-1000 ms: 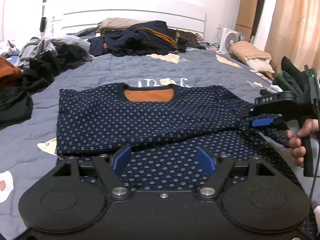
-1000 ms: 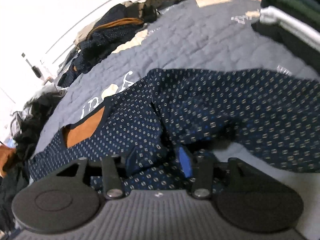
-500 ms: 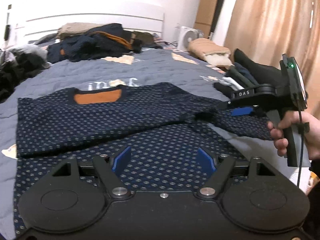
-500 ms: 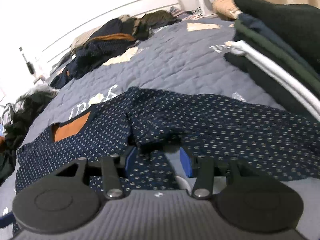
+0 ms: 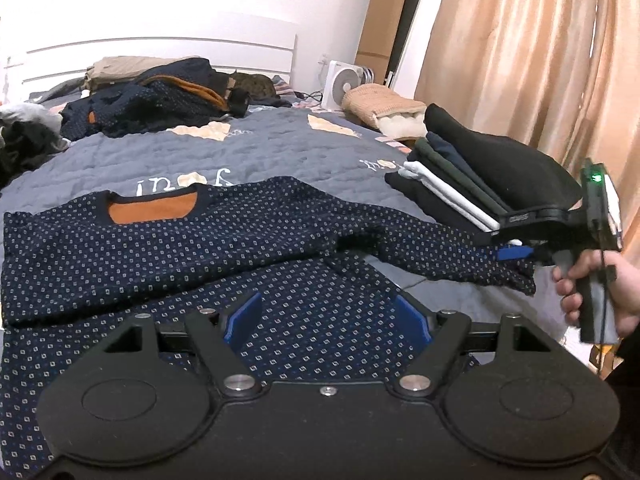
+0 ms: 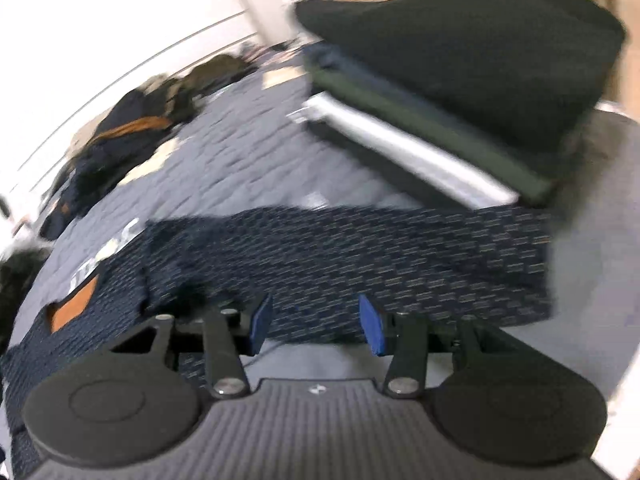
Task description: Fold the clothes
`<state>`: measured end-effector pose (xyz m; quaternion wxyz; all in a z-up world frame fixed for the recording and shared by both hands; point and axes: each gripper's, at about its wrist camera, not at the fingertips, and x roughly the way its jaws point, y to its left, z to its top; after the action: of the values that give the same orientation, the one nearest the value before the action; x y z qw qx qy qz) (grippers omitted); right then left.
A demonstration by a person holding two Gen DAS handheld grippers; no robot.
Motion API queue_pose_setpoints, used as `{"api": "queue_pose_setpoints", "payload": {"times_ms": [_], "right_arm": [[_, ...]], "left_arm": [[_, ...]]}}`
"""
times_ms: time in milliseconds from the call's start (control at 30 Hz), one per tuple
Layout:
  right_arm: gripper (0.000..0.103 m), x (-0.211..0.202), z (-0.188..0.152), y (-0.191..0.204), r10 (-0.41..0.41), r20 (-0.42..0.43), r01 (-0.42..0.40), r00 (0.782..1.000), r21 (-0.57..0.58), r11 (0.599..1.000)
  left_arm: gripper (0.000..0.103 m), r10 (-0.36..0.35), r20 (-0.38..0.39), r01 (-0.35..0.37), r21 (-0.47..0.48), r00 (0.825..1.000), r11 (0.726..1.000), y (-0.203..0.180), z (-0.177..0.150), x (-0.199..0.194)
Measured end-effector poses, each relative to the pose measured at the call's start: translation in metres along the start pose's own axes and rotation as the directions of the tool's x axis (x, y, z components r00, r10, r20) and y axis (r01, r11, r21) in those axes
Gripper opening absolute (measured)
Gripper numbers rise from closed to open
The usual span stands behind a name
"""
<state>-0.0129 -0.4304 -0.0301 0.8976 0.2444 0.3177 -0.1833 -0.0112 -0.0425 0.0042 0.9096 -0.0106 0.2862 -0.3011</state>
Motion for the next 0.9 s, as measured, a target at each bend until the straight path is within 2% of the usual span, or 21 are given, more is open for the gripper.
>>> {"api": "queue_pose_setpoints", "payload": {"times_ms": [167,367,533,667,700,800,900], "right_arm": [[0.047,-0.015,0.010,-0.054,-0.101,0.052,0.096,0.994,0.085,0.992],[0.047,-0.019,0.010,-0.093,-0.175,0.044,0.170,0.984,0.093,0.981],[0.047,-0.019,0.010,-0.104,-0.186,0.065,0.182,0.980,0.052,0.982],[0.048,-0.017,0.012,-0.101,-0.152,0.100,0.152,0.983,0.003,0.988],[0.049,-0.016,0.013,-0.100,-0.140,0.109,0.142,0.984,-0.010,0.990],[0.065,-0.012,0.014,-0.096,-0.129,0.123,0.135,0.984,-0.040,0.990],[0.069,-0.006,0.013,-0.094,-0.147,0.120,0.154,0.982,-0.056,0.986]], "left_arm": [[0.072,-0.012,-0.013,0.012,0.007,1.000,1.000,-0.004,-0.004,0.003],[0.072,-0.079,-0.011,0.079,0.005,0.997,0.997,-0.012,-0.006,0.002],[0.073,-0.121,-0.013,0.121,0.032,0.993,0.992,-0.026,-0.008,0.003],[0.073,-0.127,-0.029,0.128,0.050,0.991,0.990,-0.034,-0.012,0.006],[0.073,-0.126,-0.033,0.128,0.051,0.991,0.990,-0.035,-0.012,0.007],[0.073,-0.122,-0.040,0.124,0.051,0.992,0.991,-0.034,-0.014,0.009],[0.073,-0.119,-0.039,0.121,0.049,0.992,0.991,-0.033,-0.013,0.009]]}}
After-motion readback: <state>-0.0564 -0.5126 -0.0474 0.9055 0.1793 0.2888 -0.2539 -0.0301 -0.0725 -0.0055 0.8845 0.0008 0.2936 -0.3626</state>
